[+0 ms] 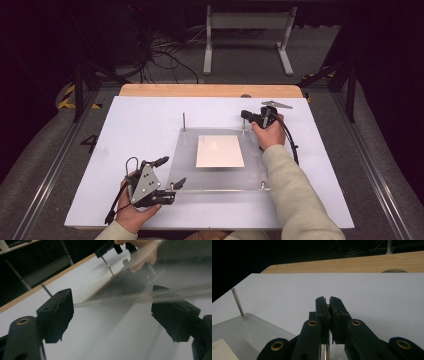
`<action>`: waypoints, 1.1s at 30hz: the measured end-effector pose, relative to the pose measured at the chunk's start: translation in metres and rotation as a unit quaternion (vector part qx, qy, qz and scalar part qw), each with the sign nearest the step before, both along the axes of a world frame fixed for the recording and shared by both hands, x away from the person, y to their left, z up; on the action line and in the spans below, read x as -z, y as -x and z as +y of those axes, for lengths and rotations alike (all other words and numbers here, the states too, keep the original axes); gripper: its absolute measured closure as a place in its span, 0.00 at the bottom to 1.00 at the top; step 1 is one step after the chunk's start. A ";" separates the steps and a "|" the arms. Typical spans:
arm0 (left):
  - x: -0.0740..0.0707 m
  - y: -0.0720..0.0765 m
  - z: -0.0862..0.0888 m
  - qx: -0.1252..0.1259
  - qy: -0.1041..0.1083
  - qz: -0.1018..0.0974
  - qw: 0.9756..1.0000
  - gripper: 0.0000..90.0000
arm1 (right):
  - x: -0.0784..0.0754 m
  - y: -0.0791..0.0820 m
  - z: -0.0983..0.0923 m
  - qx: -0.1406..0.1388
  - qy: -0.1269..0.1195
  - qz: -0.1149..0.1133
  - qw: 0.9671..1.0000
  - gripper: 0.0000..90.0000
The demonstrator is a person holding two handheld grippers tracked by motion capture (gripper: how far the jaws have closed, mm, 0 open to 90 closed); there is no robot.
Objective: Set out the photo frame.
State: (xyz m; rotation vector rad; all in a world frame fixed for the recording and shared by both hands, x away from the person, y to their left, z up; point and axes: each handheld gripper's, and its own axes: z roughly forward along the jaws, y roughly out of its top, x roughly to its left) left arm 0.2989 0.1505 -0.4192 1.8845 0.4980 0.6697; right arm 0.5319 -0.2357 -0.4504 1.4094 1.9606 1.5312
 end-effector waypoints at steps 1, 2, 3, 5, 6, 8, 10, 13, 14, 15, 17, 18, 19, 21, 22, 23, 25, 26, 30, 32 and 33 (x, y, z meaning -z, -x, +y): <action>-0.002 0.001 -0.001 -0.003 0.001 -0.006 1.000 0.25 | 0.000 0.000 0.000 0.000 0.000 0.000 1.000 0.95; -0.004 0.001 -0.002 -0.006 0.000 -0.010 1.000 0.26 | 0.000 0.000 0.000 -0.001 0.000 0.000 1.000 0.95; -0.005 0.001 -0.003 -0.003 -0.003 -0.011 1.000 0.27 | 0.000 0.001 0.000 -0.001 0.000 -0.001 1.000 0.95; -0.007 0.002 -0.003 0.009 0.006 -0.008 1.000 0.43 | 0.000 0.000 -0.001 0.000 -0.002 0.000 1.000 0.95; -0.008 0.002 -0.003 0.013 0.003 -0.006 1.000 0.48 | 0.000 0.000 0.000 0.002 -0.002 0.001 1.000 0.95; -0.009 0.002 -0.003 0.012 -0.004 -0.002 1.000 0.53 | 0.000 0.000 0.000 0.003 -0.003 0.001 1.000 0.95; -0.011 0.002 -0.003 0.013 -0.013 0.001 1.000 0.56 | 0.000 0.000 0.000 0.002 -0.003 0.001 1.000 0.95; -0.012 0.001 -0.003 0.013 -0.016 0.007 1.000 0.56 | 0.000 0.001 0.000 0.002 -0.001 0.001 1.000 0.95; -0.013 0.001 -0.003 0.013 -0.017 0.011 1.000 0.56 | -0.001 0.001 0.000 0.003 0.000 0.001 1.000 0.95; -0.013 0.001 -0.003 0.012 -0.020 0.011 1.000 0.57 | -0.001 0.001 0.001 0.004 0.001 0.002 1.000 0.95; -0.014 0.001 -0.004 0.011 -0.025 0.016 1.000 0.57 | -0.002 0.002 0.002 0.005 0.005 0.002 1.000 0.94; -0.015 0.001 -0.004 0.011 -0.025 0.016 1.000 0.57 | -0.003 0.002 0.002 0.007 0.006 0.003 1.000 0.94; -0.016 0.001 -0.004 0.009 -0.028 0.018 0.999 0.57 | -0.003 0.003 0.002 0.008 0.005 0.006 1.000 0.93; -0.017 0.000 -0.004 0.009 -0.029 0.018 0.999 0.57 | -0.006 0.003 0.001 0.024 0.006 0.020 0.999 0.81; -0.017 0.000 -0.005 0.011 -0.028 0.018 0.999 0.57 | -0.007 0.004 0.000 0.028 0.006 0.025 0.999 0.77; -0.017 -0.001 -0.005 0.012 -0.026 0.018 0.999 0.57 | -0.008 0.005 -0.002 0.030 0.008 0.032 0.999 0.74; -0.018 -0.001 -0.006 0.013 -0.027 0.020 0.999 0.58 | -0.012 0.009 -0.006 0.027 0.024 0.026 0.999 0.70; -0.018 -0.001 -0.006 0.014 -0.026 0.020 0.999 0.58 | -0.015 0.012 -0.008 0.024 0.032 0.015 0.999 0.69; -0.020 -0.003 -0.005 0.017 -0.026 0.021 0.999 0.58 | -0.028 0.029 -0.018 0.005 0.031 -0.010 0.999 0.67; -0.020 -0.003 -0.005 0.018 -0.027 0.022 0.999 0.58 | -0.034 0.038 -0.022 -0.002 0.033 -0.017 0.999 0.66; -0.020 -0.003 -0.005 0.018 -0.027 0.022 0.999 0.58 | -0.036 0.043 -0.024 -0.007 0.035 -0.021 0.999 0.65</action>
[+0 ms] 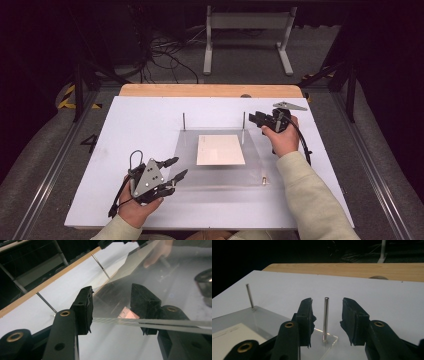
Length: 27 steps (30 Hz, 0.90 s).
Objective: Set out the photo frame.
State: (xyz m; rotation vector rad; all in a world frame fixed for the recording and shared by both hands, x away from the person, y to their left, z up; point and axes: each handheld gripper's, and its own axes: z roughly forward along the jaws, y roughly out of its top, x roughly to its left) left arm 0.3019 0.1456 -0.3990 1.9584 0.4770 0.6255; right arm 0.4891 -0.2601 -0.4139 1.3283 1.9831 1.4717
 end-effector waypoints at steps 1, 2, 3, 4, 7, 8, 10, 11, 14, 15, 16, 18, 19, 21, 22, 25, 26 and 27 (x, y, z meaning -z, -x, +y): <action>-0.001 -0.001 0.000 0.001 -0.001 0.000 1.000 0.58 | -0.003 0.005 -0.002 -0.006 0.002 -0.005 1.000 0.63; -0.001 -0.001 0.000 0.001 -0.001 0.000 1.000 0.58 | -0.006 0.010 -0.004 -0.015 0.005 -0.007 1.000 0.62; -0.002 -0.001 0.000 0.002 -0.002 0.001 1.000 0.58 | -0.009 0.016 -0.005 -0.022 0.008 -0.005 1.000 0.61; -0.002 -0.001 0.000 0.002 -0.002 0.001 1.000 0.58 | -0.012 0.022 -0.007 -0.028 0.013 -0.006 1.000 0.60; -0.003 -0.002 0.000 0.002 -0.001 0.004 1.000 0.58 | -0.021 0.041 -0.014 -0.044 0.024 -0.023 0.998 0.59; -0.003 -0.002 0.000 0.002 0.001 0.004 1.000 0.58 | -0.023 0.047 -0.016 -0.047 0.021 -0.026 0.998 0.59; -0.004 -0.003 0.000 0.002 0.002 0.005 1.000 0.58 | -0.027 0.058 -0.021 -0.049 0.019 -0.036 0.998 0.58; -0.004 -0.003 0.000 0.002 0.000 0.006 1.000 0.58 | -0.030 0.067 -0.023 -0.049 0.029 -0.047 0.997 0.58; -0.005 -0.003 0.000 0.003 -0.001 0.007 1.000 0.58 | -0.041 0.094 -0.032 -0.062 0.028 -0.078 0.995 0.58; -0.005 -0.003 0.000 0.003 -0.001 0.008 1.000 0.58 | -0.044 0.100 -0.035 -0.065 0.027 -0.083 0.994 0.58; -0.005 -0.003 0.000 0.003 -0.001 0.008 1.000 0.58 | -0.044 0.100 -0.035 -0.065 0.027 -0.083 0.994 0.58; -0.005 -0.003 0.000 0.003 -0.002 0.008 1.000 0.58 | -0.050 0.112 -0.039 -0.070 0.031 -0.090 0.993 0.58; -0.005 -0.003 0.000 0.003 -0.002 0.008 1.000 0.58 | -0.053 0.115 -0.040 -0.073 0.035 -0.091 0.993 0.58; -0.005 -0.003 0.000 0.004 -0.003 0.009 1.000 0.58 | -0.058 0.124 -0.043 -0.079 0.039 -0.096 0.992 0.59; -0.005 -0.003 0.000 0.004 -0.004 0.010 1.000 0.58 | -0.060 0.128 -0.044 -0.082 0.045 -0.098 0.991 0.59; -0.005 -0.003 0.000 0.005 -0.006 0.011 1.000 0.58 | -0.059 0.138 -0.045 -0.100 0.059 -0.095 0.989 0.60; -0.006 -0.003 0.000 0.006 -0.008 0.010 1.000 0.58 | -0.058 0.142 -0.045 -0.108 0.059 -0.090 0.988 0.60; -0.006 -0.003 0.000 0.006 -0.009 0.010 1.000 0.58 | -0.057 0.145 -0.046 -0.116 0.066 -0.085 0.987 0.60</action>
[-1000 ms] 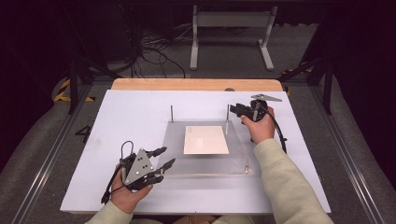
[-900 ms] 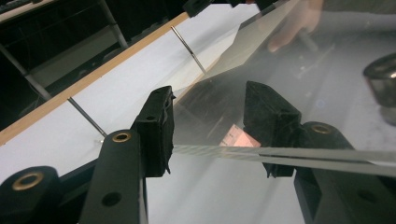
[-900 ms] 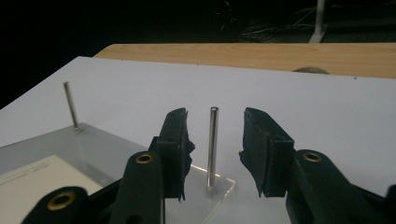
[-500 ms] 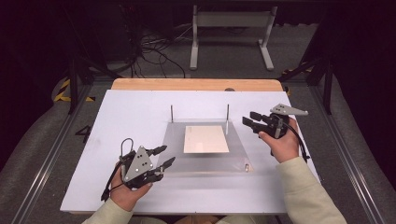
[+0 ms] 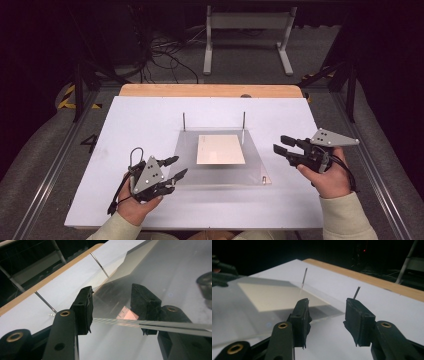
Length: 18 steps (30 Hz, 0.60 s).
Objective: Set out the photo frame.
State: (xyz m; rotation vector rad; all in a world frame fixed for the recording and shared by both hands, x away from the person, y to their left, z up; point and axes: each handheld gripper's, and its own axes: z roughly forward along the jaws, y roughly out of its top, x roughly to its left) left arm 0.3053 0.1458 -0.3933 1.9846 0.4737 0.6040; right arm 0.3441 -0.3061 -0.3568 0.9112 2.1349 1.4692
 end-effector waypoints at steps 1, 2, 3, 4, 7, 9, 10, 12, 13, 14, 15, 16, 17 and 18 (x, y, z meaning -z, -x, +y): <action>0.000 0.000 0.000 0.000 0.000 0.001 1.000 0.58 | 0.001 0.003 -0.001 -0.006 0.008 0.003 1.000 0.59; 0.000 0.000 0.000 0.000 0.000 0.001 1.000 0.58 | 0.002 0.006 -0.001 -0.009 0.019 0.001 1.000 0.58; 0.000 0.000 0.000 0.000 0.001 0.001 1.000 0.58 | 0.003 0.009 -0.001 -0.012 0.031 -0.002 0.999 0.57; 0.000 0.000 0.000 0.000 0.000 0.001 1.000 0.58 | 0.004 0.012 -0.001 -0.017 0.039 -0.002 0.999 0.57; 0.000 0.000 0.000 -0.001 0.005 0.003 1.000 0.58 | 0.009 0.018 -0.001 -0.043 0.054 0.004 0.998 0.56; 0.000 0.000 0.000 -0.001 0.004 0.003 1.000 0.58 | 0.011 0.019 -0.001 -0.050 0.059 0.007 0.997 0.56; 0.000 0.000 0.000 -0.001 0.004 0.003 1.000 0.58 | 0.013 0.020 0.000 -0.056 0.065 0.011 0.996 0.56; 0.000 0.000 0.000 -0.001 0.001 0.002 1.000 0.58 | 0.015 0.021 0.004 -0.069 0.070 0.013 0.995 0.55; 0.000 0.000 0.000 -0.001 0.001 0.002 1.000 0.58 | 0.017 0.024 0.010 -0.091 0.076 0.011 0.993 0.53; 0.000 0.000 0.000 -0.001 0.001 0.002 1.000 0.58 | 0.017 0.024 0.010 -0.091 0.076 0.011 0.993 0.53; 0.000 0.000 0.000 -0.001 0.002 0.003 1.000 0.58 | 0.017 0.026 0.013 -0.101 0.079 0.008 0.992 0.52; 0.000 0.000 0.000 -0.001 0.002 0.003 1.000 0.58 | 0.017 0.028 0.018 -0.113 0.083 0.003 0.990 0.50; 0.000 0.000 0.000 -0.001 0.001 0.004 1.000 0.58 | 0.018 0.029 0.021 -0.119 0.085 0.001 0.989 0.48; 0.000 0.000 0.000 -0.001 0.001 0.004 1.000 0.58 | 0.018 0.029 0.023 -0.123 0.086 -0.001 0.989 0.45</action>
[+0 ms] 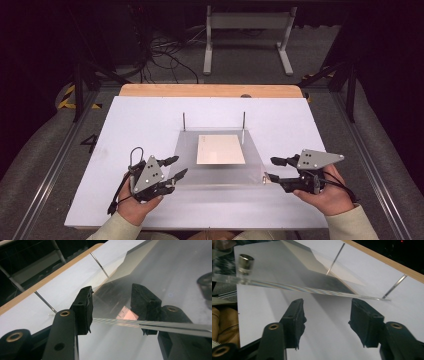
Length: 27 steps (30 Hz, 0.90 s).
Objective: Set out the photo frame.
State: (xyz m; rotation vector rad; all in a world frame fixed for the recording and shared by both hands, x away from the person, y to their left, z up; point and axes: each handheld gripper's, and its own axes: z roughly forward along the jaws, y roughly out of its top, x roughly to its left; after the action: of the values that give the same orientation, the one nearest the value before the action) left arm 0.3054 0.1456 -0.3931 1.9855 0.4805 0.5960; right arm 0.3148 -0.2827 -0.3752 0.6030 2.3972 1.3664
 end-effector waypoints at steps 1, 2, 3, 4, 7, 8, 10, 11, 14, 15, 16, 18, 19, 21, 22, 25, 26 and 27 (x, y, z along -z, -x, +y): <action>0.000 0.000 0.000 0.000 -0.001 0.000 1.000 0.58 | 0.001 0.001 0.003 -0.004 -0.001 -0.003 1.000 0.43; 0.000 0.000 0.000 0.000 -0.001 0.000 1.000 0.57 | 0.001 0.001 0.006 -0.008 -0.001 -0.008 1.000 0.42; 0.000 0.000 0.000 0.000 -0.001 0.000 1.000 0.57 | 0.001 0.002 0.009 -0.013 0.000 -0.015 1.000 0.40; 0.000 0.000 0.000 0.000 -0.001 0.000 1.000 0.57 | 0.001 0.002 0.011 -0.015 0.000 -0.016 1.000 0.38; 0.000 0.000 0.000 0.000 0.001 0.000 1.000 0.57 | 0.001 0.004 0.019 -0.021 0.005 -0.039 0.999 0.37; 0.000 0.000 0.000 0.001 0.000 0.000 1.000 0.57 | 0.001 0.005 0.021 -0.026 0.002 -0.045 0.999 0.37; 0.000 0.000 0.000 0.001 -0.001 0.000 1.000 0.57 | 0.002 0.006 0.027 -0.031 -0.004 -0.060 0.998 0.36; 0.000 0.000 0.000 0.001 -0.001 0.000 1.000 0.57 | 0.002 0.006 0.027 -0.031 -0.004 -0.060 0.998 0.36; 0.000 0.000 -0.001 0.001 0.000 0.000 1.000 0.57 | 0.003 0.007 0.033 -0.049 -0.014 -0.073 0.996 0.39; 0.000 0.000 -0.001 0.001 -0.001 -0.001 1.000 0.57 | 0.003 0.008 0.035 -0.058 -0.014 -0.082 0.995 0.41; 0.000 0.000 -0.001 0.001 -0.001 0.000 1.000 0.57 | 0.003 0.008 0.037 -0.061 -0.013 -0.085 0.994 0.43; 0.000 0.000 -0.001 0.001 -0.004 -0.001 1.000 0.57 | 0.003 0.008 0.038 -0.069 -0.011 -0.099 0.993 0.52; 0.000 0.000 -0.001 0.001 -0.005 -0.001 1.000 0.57 | 0.003 0.007 0.037 -0.070 -0.013 -0.099 0.993 0.55; 0.000 0.000 -0.001 0.001 0.000 -0.001 1.000 0.57 | 0.003 0.007 0.035 -0.071 -0.014 -0.110 0.991 0.59; 0.000 -0.001 -0.001 0.001 0.004 -0.001 1.000 0.58 | 0.003 0.007 0.035 -0.071 -0.017 -0.114 0.991 0.60; -0.001 -0.002 0.000 0.000 0.011 0.001 1.000 0.58 | 0.003 0.007 0.033 -0.069 -0.043 -0.115 0.990 0.62; -0.002 -0.002 0.000 0.000 0.011 0.000 1.000 0.58 | 0.003 0.006 0.031 -0.069 -0.051 -0.112 0.990 0.62; -0.002 -0.002 0.000 -0.001 0.012 0.001 1.000 0.58 | 0.004 0.005 0.031 -0.069 -0.057 -0.111 0.990 0.62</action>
State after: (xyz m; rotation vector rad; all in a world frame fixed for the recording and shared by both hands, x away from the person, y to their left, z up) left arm 0.3073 0.1452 -0.3911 1.9631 0.4877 0.5865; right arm 0.3094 -0.2520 -0.3788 0.2981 2.2300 1.5469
